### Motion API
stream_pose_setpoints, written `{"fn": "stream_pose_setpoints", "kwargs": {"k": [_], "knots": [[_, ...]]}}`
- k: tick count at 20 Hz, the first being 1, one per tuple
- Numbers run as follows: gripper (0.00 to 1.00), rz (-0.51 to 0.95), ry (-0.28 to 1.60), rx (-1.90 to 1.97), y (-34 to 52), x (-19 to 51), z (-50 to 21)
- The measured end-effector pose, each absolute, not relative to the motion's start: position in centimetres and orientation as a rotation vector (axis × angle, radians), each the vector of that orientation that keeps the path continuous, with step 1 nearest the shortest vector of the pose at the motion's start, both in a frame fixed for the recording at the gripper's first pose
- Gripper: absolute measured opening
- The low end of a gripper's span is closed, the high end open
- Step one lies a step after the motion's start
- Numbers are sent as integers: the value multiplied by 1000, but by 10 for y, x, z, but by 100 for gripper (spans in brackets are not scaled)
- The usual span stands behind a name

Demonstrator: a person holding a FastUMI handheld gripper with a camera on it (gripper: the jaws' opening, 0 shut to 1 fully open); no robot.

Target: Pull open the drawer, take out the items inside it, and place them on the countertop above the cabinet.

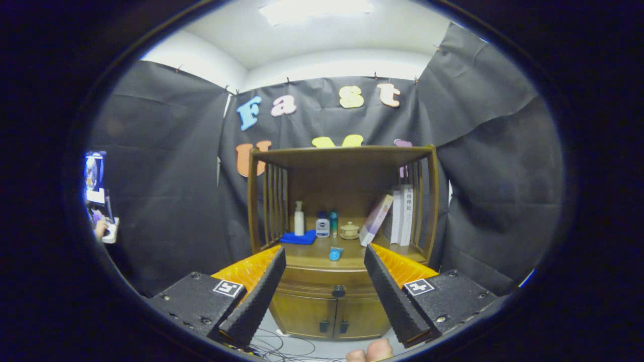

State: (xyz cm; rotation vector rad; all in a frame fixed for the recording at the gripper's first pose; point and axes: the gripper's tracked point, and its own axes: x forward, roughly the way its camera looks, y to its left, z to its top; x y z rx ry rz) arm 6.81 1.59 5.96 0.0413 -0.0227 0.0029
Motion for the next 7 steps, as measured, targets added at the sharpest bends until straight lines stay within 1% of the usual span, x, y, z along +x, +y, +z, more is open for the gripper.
{"fn": "stream_pose_setpoints", "kwargs": {"k": [1, 3, 7], "knots": [[100, 12, -39, 35, 19, 58, 69], [100, -24, -67, 12, 7, 41, 81], [100, -47, -50, 12, -4, 23, 70]]}}
